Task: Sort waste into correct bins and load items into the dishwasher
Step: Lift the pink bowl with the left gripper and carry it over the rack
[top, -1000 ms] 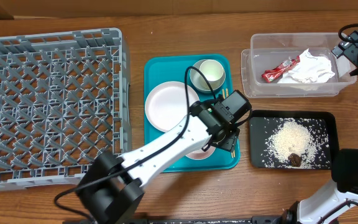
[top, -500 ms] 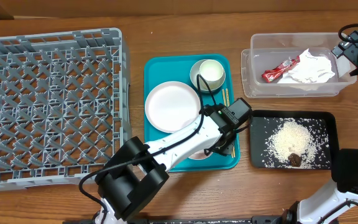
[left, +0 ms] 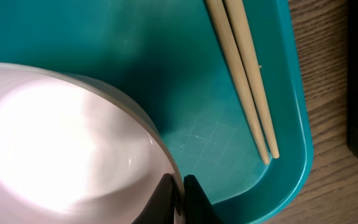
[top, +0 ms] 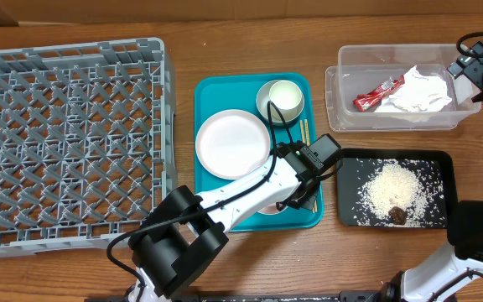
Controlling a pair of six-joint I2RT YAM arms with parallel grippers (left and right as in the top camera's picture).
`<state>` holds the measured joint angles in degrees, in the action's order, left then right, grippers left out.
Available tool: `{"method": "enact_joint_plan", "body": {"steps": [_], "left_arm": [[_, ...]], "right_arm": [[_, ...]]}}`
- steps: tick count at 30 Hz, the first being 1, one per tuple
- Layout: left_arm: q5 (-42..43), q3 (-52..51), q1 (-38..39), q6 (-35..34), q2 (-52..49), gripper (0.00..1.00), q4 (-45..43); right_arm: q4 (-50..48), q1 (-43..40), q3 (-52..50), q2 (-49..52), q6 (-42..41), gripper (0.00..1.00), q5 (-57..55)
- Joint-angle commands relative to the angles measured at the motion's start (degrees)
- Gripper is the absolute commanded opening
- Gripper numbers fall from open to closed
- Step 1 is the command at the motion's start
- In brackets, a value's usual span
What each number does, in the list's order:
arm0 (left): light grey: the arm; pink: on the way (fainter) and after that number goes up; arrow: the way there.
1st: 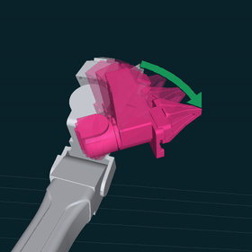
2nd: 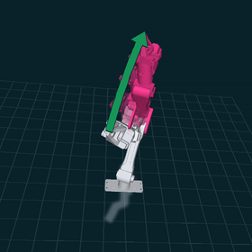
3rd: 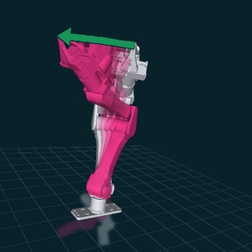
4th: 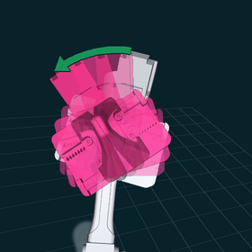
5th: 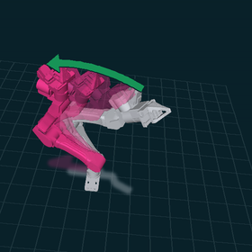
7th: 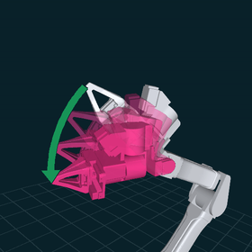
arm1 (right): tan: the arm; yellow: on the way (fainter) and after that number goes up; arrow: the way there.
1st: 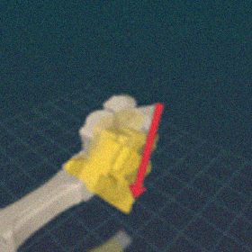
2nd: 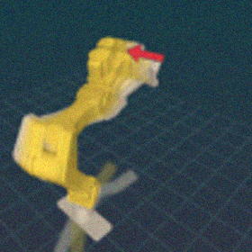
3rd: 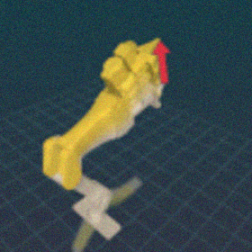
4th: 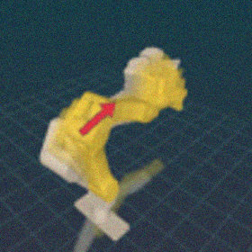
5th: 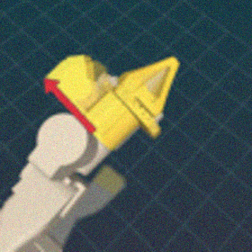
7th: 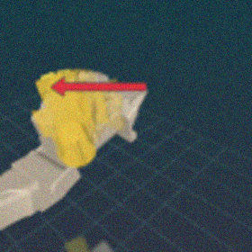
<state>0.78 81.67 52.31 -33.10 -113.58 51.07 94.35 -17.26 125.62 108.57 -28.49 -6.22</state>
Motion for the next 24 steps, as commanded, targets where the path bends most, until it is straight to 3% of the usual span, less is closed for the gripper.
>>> {"method": "enact_joint_plan", "body": {"steps": [1, 4, 13, 18, 21, 24], "left_arm": [[4.1, 1.2, 0.1, 1.8, -0.8, 0.04, -0.1], [10.5, 7.8, 0.1, 6.5, -0.4, 0.04, 3.9], [7.5, 41.4, -3.4, 14.1, 0.3, 0.04, 25.6], [7.3, 56.7, -18.9, 15.5, 1.3, 0.04, 37.7], [15.2, 59.5, -35.6, 17.4, 2.0, 0.04, 39.3], [27.6, 58.8, -53.3, 23.5, 0.8, 0.04, 39.0]], "right_arm": [[-0.2, -0.1, 1.1, -1.2, 0.0, 1.0, -0.2], [-0.2, -0.1, 1.1, -1.2, 0.0, 1.0, -0.2], [-0.2, -0.1, 1.1, -1.2, 0.0, 1.0, -0.2], [-0.2, -0.1, 1.1, -1.2, 0.0, 1.0, -0.2], [-0.2, -0.1, 1.1, -1.2, 0.0, 1.0, -0.2], [-0.2, -0.1, 1.1, -1.2, 0.0, 1.0, -0.2]]}}
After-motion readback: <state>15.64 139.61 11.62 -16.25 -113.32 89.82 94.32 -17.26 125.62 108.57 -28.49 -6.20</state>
